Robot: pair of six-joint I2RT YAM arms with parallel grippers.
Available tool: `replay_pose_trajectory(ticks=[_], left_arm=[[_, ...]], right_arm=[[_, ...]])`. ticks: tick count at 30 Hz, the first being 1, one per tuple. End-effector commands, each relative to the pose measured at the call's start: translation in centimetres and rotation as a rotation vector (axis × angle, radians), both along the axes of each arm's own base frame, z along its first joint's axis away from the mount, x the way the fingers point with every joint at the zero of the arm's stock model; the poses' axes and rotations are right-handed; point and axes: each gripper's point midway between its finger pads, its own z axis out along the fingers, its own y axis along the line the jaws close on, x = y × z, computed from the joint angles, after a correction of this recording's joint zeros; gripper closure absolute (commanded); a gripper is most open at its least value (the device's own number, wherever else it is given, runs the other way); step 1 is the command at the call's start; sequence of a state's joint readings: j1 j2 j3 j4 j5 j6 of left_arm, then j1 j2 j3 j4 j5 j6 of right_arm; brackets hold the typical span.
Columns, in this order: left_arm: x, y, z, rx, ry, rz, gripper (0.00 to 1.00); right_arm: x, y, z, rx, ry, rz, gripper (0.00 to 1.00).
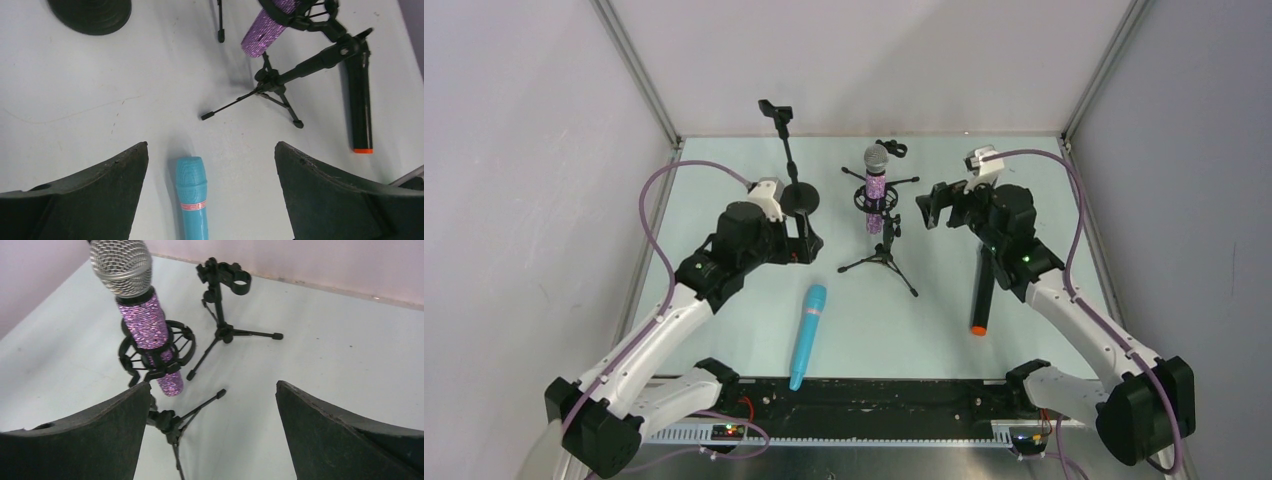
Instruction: Attach the microphones to the stand
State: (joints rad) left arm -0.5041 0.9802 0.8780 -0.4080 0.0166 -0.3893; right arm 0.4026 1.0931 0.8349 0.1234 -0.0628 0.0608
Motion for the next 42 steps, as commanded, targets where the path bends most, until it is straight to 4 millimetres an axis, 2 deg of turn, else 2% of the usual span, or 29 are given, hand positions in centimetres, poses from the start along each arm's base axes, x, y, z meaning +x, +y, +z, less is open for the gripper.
replay_pose_trajectory(ticks=[1,16,23,27,35,42], left_arm=[[0.4,0.9,-0.3,0.011,-0.019,0.064,0.00],[0.4,3.0,-5.7,0.131,0.075,0.152,0.00],[0.1,3.5,-7.6,0.158,0.118,0.170,0.00],[-0.1,3.3,-8.0,0.160,0.131,0.154,0.00],[-0.2,3.1,-8.1,0.157,0.133,0.142,0.00],[-0.2,2.9,-8.2,0.158,0.141,0.133,0.00]], right_arm=[[-1.4,2.1,2.5,0.082,-0.006,0.080,0.02],[-3.4,7.6,0.5,0.093,0.072,0.207,0.04],[-3.4,9.2,-1.9,0.037,0.128,0.228,0.05],[-3.1,10.1,-3.2,0.035,0.160,0.241,0.08],[-1.6,10.6,-5.5,0.000,0.196,0.194,0.11],[-0.7,10.7,-6.0,-0.011,0.197,0.173,0.14]])
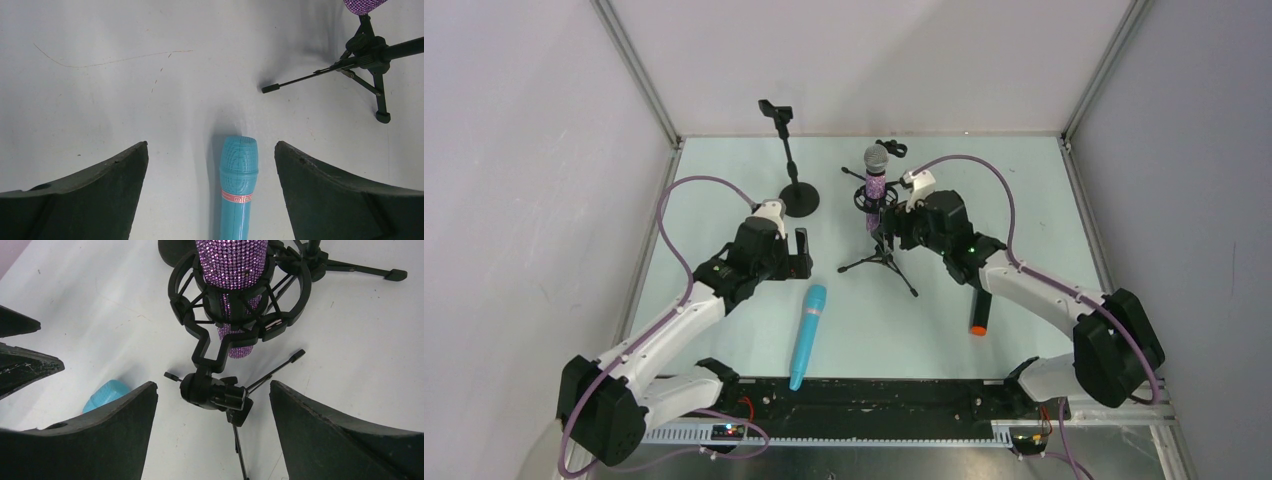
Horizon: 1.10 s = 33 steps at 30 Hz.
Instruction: Attach the microphones to the stand
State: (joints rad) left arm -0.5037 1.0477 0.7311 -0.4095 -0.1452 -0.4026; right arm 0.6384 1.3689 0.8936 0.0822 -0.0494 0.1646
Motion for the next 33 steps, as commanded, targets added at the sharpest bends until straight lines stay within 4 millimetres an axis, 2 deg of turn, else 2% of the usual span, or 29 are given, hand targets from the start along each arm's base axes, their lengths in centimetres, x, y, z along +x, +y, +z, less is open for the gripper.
replay_pose_trajectory(ticks=[1,11,14,16,27,33], left_arm=[[0.2,-0.5,0.1,-0.018,-0.006,-0.007,0.00],[0.2,-0.5,-0.1,-0.009,-0.002,-0.019,0.00],[0.1,-0.6,-0.1,-0.011,-0.001,-0.021,0.00],[0.1,-0.6,-0.2,-0.009,0.003,-0.021,0.00],[0.0,-0.8,-0.2,-0.013,0.007,-0.040,0.00],[-0.1,-0.8,-0.4,-0.016,0.012,-0.040,0.00]], right_arm=[[1.6,0.7,2.6,0.037,-0.075,-0.026,0.15],[2.6,1.4,1.9,-0.005,-0.071,-0.005,0.25],[2.7,1.5,1.8,-0.014,-0.075,-0.001,0.34],[2.8,1.5,1.9,-0.015,-0.078,0.001,0.39],[3.3,1.9,2.5,0.009,-0.100,-0.004,0.48],[3.3,2.0,3.0,0.023,-0.112,0.001,0.61]])
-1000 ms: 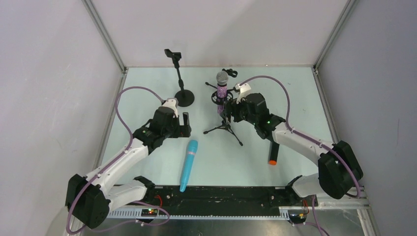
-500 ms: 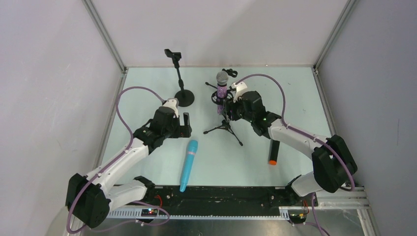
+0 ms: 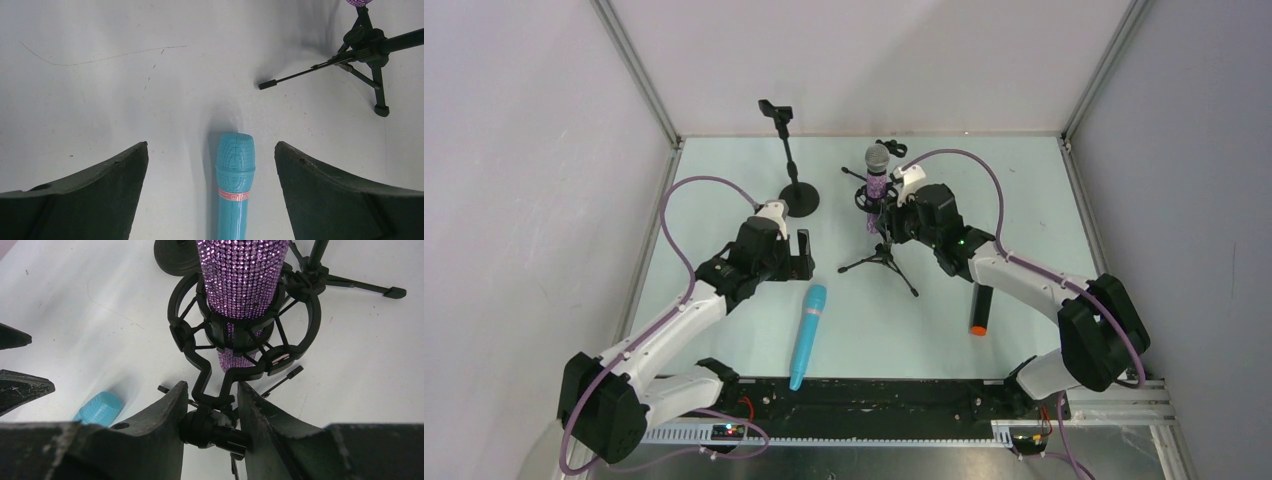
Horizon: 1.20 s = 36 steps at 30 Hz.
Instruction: Attach the microphones to the stand
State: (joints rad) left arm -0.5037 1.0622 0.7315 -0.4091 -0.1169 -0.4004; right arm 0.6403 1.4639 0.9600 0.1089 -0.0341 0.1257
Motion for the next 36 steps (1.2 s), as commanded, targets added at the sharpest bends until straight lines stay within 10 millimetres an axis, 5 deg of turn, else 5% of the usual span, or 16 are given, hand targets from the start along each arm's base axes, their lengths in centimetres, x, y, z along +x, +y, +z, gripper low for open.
replay_pose_trajectory(ticks=[1,20,36], left_arm=[[0.1,-0.4,0.0,-0.008,-0.009,-0.018,0.00],[-0.1,-0.5,0.1,-0.016,-0.012,-0.028,0.00],[-0.4,-0.9,0.4,-0.037,-0.011,-0.053,0.00]], right_arm=[[1.2,0.9,3.4,0.059,-0.087,0.003,0.64],[0.9,0.2,7.3,0.131,-0.153,-0.013,0.82],[-0.6,-0.9,13.2,0.215,-0.278,-0.010,0.90]])
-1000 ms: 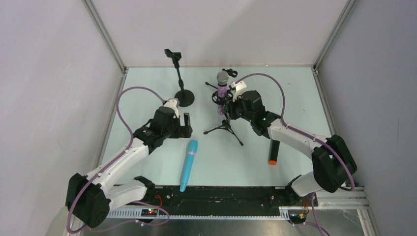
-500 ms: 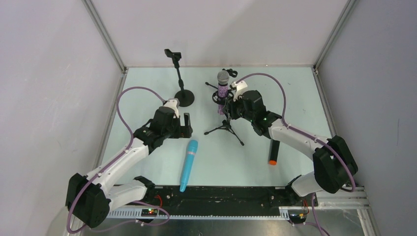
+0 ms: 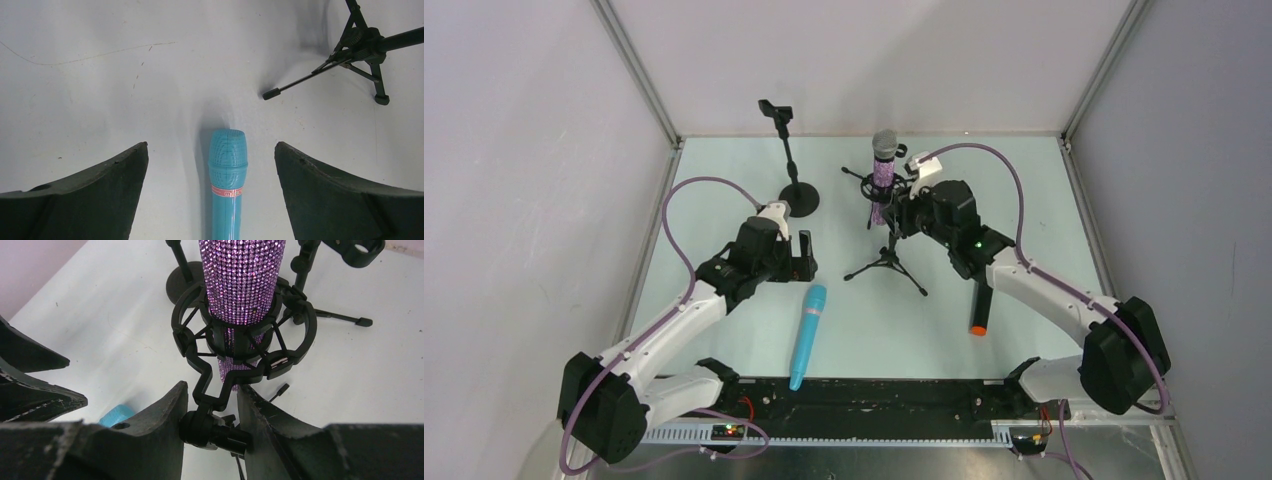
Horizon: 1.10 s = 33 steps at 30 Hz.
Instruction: Attach the microphones to the stand
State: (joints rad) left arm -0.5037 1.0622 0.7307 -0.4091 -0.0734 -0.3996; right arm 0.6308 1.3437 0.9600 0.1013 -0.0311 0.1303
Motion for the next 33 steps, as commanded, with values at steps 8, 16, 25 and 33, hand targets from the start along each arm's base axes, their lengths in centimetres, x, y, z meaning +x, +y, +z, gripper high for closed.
replay_pose_trajectory(ticks=[8,16,25,33], left_arm=[[0.0,-0.4,0.6,-0.020,-0.027,-0.018,0.00],[0.0,-0.7,0.6,-0.031,-0.016,-0.024,0.00],[0.0,-0.7,0.6,-0.032,-0.018,-0.022,0.00],[0.1,-0.4,1.4,-0.028,-0.051,-0.022,0.00]], right_arm=[[-1.3,-1.2,12.7,0.163,-0.326,0.004,0.95],[-2.4,-2.7,16.6,0.196,-0.442,-0.021,1.00],[-2.2,-3.8,19.2,0.201,-0.492,-0.075,1.00],[-1.7,-4.6,21.2,0.180,-0.554,-0.102,1.00]])
